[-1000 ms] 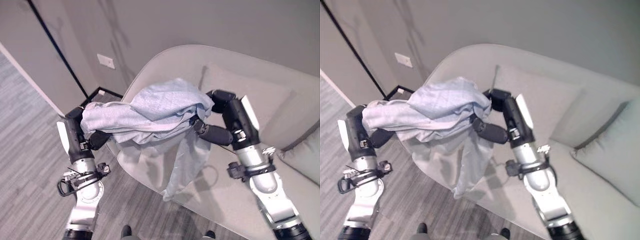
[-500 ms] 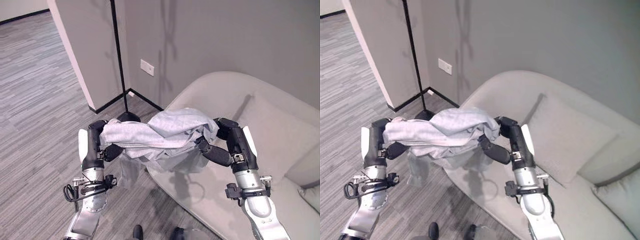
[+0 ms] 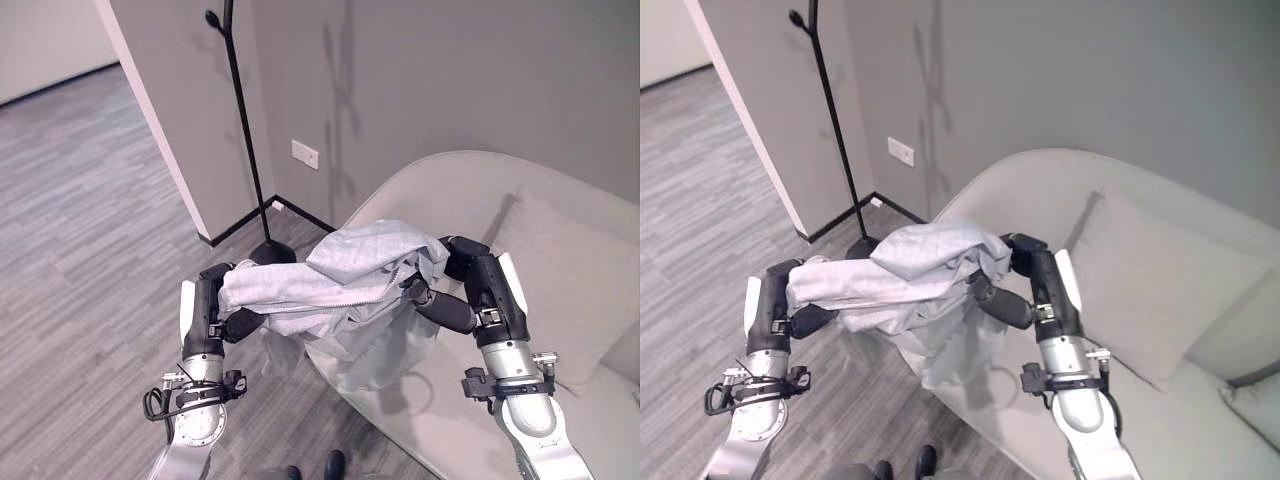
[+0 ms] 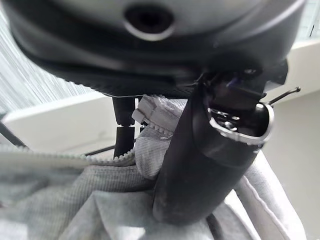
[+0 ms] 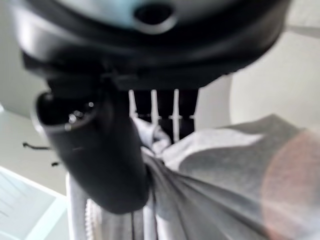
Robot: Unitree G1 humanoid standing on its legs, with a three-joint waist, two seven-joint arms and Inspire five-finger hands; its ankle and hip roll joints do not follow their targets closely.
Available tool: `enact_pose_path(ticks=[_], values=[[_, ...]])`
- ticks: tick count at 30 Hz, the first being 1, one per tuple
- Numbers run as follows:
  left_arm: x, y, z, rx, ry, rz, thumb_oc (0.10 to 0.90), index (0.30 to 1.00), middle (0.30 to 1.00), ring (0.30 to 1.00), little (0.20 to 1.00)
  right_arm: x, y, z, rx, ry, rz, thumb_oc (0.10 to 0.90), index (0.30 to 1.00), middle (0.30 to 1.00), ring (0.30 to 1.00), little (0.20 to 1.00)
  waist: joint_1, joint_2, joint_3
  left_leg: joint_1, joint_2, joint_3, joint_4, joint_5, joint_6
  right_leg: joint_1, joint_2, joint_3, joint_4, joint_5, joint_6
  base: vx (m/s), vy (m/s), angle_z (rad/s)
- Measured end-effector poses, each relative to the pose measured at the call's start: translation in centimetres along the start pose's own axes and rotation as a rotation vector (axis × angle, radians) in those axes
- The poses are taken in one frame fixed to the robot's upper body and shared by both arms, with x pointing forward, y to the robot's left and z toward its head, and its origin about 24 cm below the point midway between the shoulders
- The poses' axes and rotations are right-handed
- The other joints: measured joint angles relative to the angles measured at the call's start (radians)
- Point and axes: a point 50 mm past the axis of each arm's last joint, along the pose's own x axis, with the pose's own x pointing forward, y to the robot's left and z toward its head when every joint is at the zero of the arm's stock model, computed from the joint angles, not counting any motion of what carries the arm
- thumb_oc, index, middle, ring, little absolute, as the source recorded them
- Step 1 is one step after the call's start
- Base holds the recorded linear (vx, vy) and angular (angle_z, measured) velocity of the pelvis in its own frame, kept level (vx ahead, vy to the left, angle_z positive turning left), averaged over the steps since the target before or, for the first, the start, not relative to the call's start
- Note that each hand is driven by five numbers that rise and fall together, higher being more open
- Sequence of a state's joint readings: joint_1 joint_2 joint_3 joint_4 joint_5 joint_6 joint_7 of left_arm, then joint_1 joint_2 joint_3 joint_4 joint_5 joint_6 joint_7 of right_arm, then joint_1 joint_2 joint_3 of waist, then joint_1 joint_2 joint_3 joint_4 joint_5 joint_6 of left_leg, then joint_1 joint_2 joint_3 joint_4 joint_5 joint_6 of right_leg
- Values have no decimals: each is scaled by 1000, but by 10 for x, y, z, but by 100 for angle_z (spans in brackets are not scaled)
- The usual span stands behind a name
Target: Hang the clothes on the sofa on the clothes rack.
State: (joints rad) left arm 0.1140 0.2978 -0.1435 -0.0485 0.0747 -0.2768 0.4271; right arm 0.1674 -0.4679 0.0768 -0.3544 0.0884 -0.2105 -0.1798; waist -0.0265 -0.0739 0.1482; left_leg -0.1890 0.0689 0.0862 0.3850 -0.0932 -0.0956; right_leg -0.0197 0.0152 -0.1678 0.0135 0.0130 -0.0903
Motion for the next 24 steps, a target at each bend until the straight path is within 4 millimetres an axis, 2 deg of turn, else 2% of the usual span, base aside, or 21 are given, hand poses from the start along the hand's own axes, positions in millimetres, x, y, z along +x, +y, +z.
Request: enact_pose_path(ticks=[1,2,3,4,6,7,9,11,12,13,14,15,16,17,18,19,20,21,22,23,24], values=[[1,0,-1,4,1,0,400,300,300,300,300,2,-1,1,-6,-6,2,400,300,300,300,300,-5,1,-1,0,47,-18,-56,1,4,7,1,12,-5,4,18,50,62,-29],[1,1,-1,11,-1,0,400,300,300,300,300,3,-1,2,-10,-14,6,400,300,300,300,300,1,3,-5,23,77,-36,-122,7,2,8,5,18,-6,6,17,126,159,-50],[2,1,0,16,-5,-3,400,300,300,300,300,5,-3,3,-28,-23,6,400,300,300,300,300,-1,10,-8,57,137,-76,-244,39,-40,10,14,38,-7,6,15,278,417,-47],[4,-5,0,12,-11,-23,400,300,300,300,300,5,-7,-1,-41,-6,-17,400,300,300,300,300,-20,13,-9,67,191,-128,-331,73,-77,25,10,48,-10,0,27,340,533,-35],[13,-13,-4,20,-6,-34,400,300,300,300,300,5,-8,-9,-41,22,-46,400,300,300,300,300,-12,22,-8,57,267,-207,-374,97,-109,29,23,63,12,-27,71,294,481,-14],[13,-13,-8,30,8,-33,400,300,300,300,300,6,-5,-13,-40,37,-43,400,300,300,300,300,-14,23,-7,58,310,-200,-398,112,-114,34,19,73,32,-42,72,278,472,-20],[10,-14,-10,31,20,-43,400,300,300,300,300,3,-6,-16,-58,53,-43,400,300,300,300,300,-16,39,-2,60,333,-128,-388,115,-117,70,-11,77,30,-58,107,242,471,-15],[8,-20,-9,24,18,-66,400,300,300,300,300,-1,-8,-17,-79,61,-57,400,300,300,300,300,-19,60,-12,59,311,-78,-379,118,-110,97,-51,76,27,-68,140,180,335,1],[6,-26,-7,6,14,-83,400,300,300,300,300,-4,-13,-15,-105,58,-69,400,300,300,300,300,-19,98,-25,61,258,-88,-351,123,-68,107,-79,76,37,-82,183,166,396,0],[5,-29,-6,2,12,-86,400,300,300,300,300,-5,-15,-15,-122,59,-73,400,300,300,300,300,-15,118,-33,55,225,-112,-334,189,-92,112,-102,80,54,-101,214,221,540,2],[7,-25,-7,24,7,-90,400,300,300,300,300,-8,-8,-18,-96,81,-81,400,300,300,300,300,-14,71,-29,52,168,-94,-304,174,-74,114,-160,87,79,-113,229,151,411,16],[10,-21,-7,48,-5,-94,400,300,300,300,300,-11,-4,-18,-84,89,-78,400,300,300,300,300,-18,30,-26,48,102,-85,-291,152,-41,100,-222,87,121,-112,227,120,273,36],[14,-17,-6,77,-19,-103,400,300,300,300,300,-11,-1,-19,-83,90,-74,400,300,300,300,300,-19,5,-23,45,64,-82,-276,141,-10,77,-262,93,170,-101,212,119,419,42],[17,-12,-5,104,-32,-109,400,300,300,300,300,-10,2,-19,-77,88,-74,400,300,300,300,300,-17,-8,-23,41,34,-79,-260,144,5,49,-292,96,227,-83,188,77,305,32],[19,-10,-5,114,-37,-109,400,300,300,300,300,-10,4,-18,-76,84,-72,400,300,300,300,300,-15,-10,-22,40,26,-77,-257,144,15,28,-306,97,267,-80,181,131,472,7],[21,-1,-6,143,-39,-88,400,300,300,300,300,-5,11,-16,-63,68,-65,400,300,300,300,300,10,-16,-16,57,3,-37,-253,137,46,-42,-361,45,434,-23,185,95,362,-5],[22,4,-8,156,-28,-68,400,300,300,300,300,-4,15,-15,-55,62,-53,400,300,300,300,300,18,-13,-15,74,-4,-26,-253,121,75,-73,-382,3,533,-32,186,226,564,-27],[22,10,-8,164,-24,-40,400,300,300,300,300,-1,20,-13,-48,46,-33,400,300,300,300,300,37,-11,-12,90,-8,4,-244,100,106,-72,-379,-24,518,-25,192,177,383,-50],[21,20,-8,180,-25,-7,400,300,300,300,300,6,29,-7,-44,6,8,400,300,300,300,300,52,-19,-6,145,-31,57,-277,75,136,-83,-407,-144,530,95,188,210,353,-71],[18,27,-10,185,-11,20,400,300,300,300,300,8,34,-4,-38,-14,35,400,300,300,300,300,56,-12,0,197,-31,71,-322,85,139,-91,-440,-182,590,77,195,87,139,-60],[16,27,-10,181,-6,26,400,300,300,300,300,6,35,-4,-33,-15,36,400,300,300,300,300,53,0,7,244,-34,73,-351,85,139,-85,-416,-200,624,11,197,115,172,-36]])
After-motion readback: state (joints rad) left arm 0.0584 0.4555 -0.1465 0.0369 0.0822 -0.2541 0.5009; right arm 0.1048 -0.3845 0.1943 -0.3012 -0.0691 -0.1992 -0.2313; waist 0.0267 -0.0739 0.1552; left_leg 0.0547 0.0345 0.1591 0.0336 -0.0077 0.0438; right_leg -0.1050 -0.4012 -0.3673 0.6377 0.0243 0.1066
